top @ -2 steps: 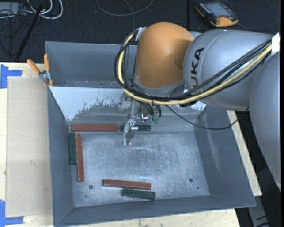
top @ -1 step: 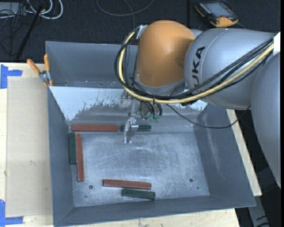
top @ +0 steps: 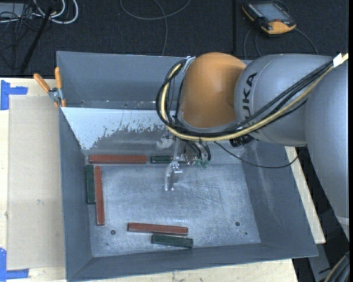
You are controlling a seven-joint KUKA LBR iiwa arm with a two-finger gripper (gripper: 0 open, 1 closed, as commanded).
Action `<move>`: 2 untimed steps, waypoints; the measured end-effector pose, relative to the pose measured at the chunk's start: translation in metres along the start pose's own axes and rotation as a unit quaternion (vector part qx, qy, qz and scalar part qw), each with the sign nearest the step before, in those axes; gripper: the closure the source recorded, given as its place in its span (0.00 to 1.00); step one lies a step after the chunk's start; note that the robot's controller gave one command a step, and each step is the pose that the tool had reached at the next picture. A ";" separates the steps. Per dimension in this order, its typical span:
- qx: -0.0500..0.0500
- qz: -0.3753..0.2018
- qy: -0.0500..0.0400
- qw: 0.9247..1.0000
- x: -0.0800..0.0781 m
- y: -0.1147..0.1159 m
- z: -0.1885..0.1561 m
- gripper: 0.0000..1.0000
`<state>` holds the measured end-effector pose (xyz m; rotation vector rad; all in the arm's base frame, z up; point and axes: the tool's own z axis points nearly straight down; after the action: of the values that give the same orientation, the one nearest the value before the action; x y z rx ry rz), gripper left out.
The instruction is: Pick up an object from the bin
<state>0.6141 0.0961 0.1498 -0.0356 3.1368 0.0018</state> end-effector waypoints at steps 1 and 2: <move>0.001 -0.058 0.004 0.998 0.024 0.000 0.031 0.00; 0.000 -0.081 0.002 0.997 0.059 -0.002 0.053 0.00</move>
Offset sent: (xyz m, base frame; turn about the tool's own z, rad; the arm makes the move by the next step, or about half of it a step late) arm -0.0841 -0.0153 -0.0697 -0.2309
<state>0.5556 0.0933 0.0970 -0.2905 3.1284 0.0016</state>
